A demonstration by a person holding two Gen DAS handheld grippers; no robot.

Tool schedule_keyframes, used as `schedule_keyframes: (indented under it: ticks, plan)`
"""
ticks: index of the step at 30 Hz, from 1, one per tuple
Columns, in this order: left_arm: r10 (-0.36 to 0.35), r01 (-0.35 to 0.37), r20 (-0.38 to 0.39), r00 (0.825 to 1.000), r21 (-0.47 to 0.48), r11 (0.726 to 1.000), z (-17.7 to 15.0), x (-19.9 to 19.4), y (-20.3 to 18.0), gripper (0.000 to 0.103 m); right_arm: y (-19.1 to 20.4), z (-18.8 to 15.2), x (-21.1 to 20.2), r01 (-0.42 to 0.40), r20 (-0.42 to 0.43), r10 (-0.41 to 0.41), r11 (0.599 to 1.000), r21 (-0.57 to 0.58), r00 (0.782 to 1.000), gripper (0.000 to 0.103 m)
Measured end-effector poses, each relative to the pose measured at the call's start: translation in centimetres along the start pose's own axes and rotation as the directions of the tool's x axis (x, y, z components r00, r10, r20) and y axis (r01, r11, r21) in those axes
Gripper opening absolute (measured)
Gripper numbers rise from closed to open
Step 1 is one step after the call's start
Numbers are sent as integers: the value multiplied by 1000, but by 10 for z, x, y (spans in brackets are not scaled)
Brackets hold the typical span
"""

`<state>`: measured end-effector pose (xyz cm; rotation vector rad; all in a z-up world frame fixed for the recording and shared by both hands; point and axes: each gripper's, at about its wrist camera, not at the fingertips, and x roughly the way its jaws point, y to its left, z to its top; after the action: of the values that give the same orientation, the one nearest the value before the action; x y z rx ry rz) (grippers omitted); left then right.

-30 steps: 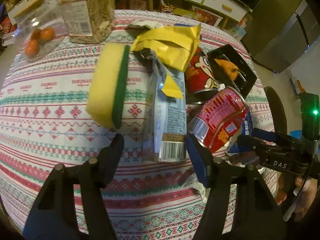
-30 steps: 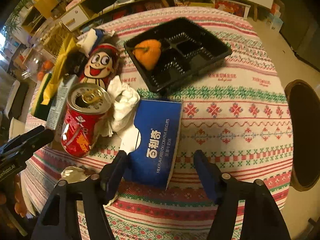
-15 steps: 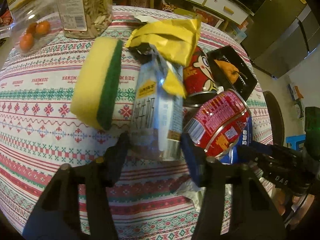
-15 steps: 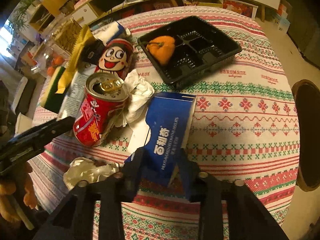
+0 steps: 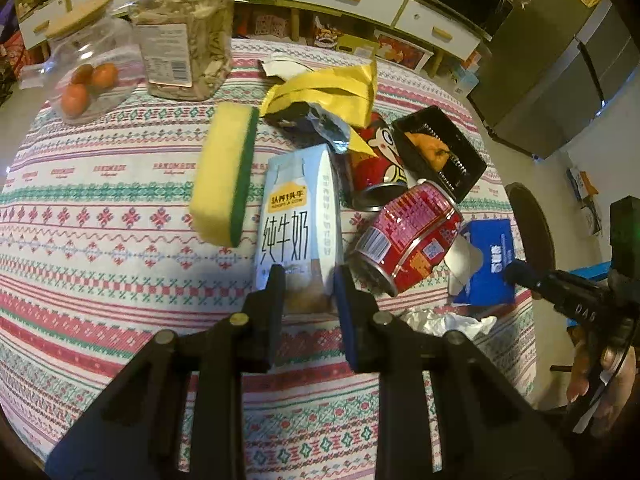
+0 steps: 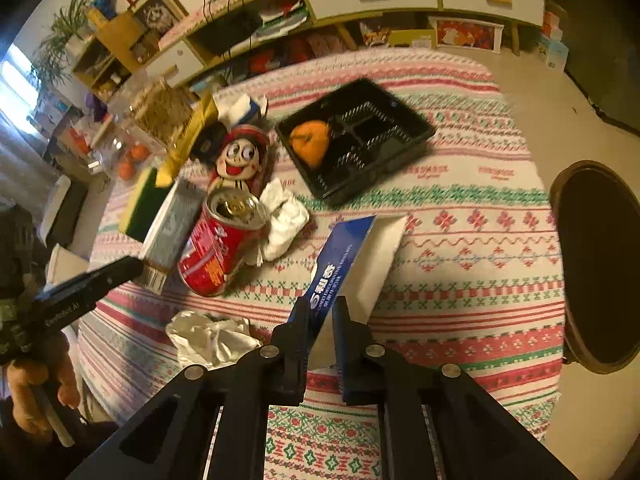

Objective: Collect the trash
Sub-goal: 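Grasp the milk carton with the left tool while the right tool grasps the blue biscuit box, then carry the milk carton and biscuit box over the brown trash bin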

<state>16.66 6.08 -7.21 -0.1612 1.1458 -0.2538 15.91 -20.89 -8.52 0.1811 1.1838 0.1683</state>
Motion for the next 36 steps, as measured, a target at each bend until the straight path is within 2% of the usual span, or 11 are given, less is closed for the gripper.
schedule_keyframes:
  ticks: [4,7,9,11,13,14,19,25,28,30,36]
  plan:
    - [-13,13,-1,1000,-7,1000,-5,-10,4,27,1,4,-12,-13,33,12,1000,16,999,11]
    - [-4,5,-69,998,20,1000,-12,-3,2,27,-4,4,-19,-16,35,16,1000,21,999,11]
    - [26,-24,-95,995,16,1000,-13,4,4,49,-11,2,-16,-10,17,10,999,40,1000,12]
    - [38,-37,-85,996,7,999,-10,7,5,73,-18,0,-8,15,-15,-14,998,60,1000,25]
    - [38,-38,-67,997,-2,999,-5,9,6,75,-22,0,0,26,-26,-24,997,76,999,64]
    - [29,-29,-69,997,-5,1000,-3,12,7,75,-23,0,2,23,-26,-21,997,80,999,70]
    - [-7,2,-127,992,-36,999,1,34,6,75,-19,6,23,49,-53,-45,996,73,998,71]
    - [32,-33,-161,986,-6,999,-1,53,-3,75,-14,5,51,122,-104,-118,992,37,988,67]
    - [21,-23,-173,985,-9,1000,-2,56,-6,58,-10,2,58,154,-105,-153,988,3,983,52]
    - [42,-41,-150,988,8,999,-3,52,-11,58,-6,3,55,146,-98,-148,989,-19,984,39]
    - [85,-84,-43,995,22,996,-2,19,-16,57,-4,2,32,130,-52,-132,991,-39,990,39]
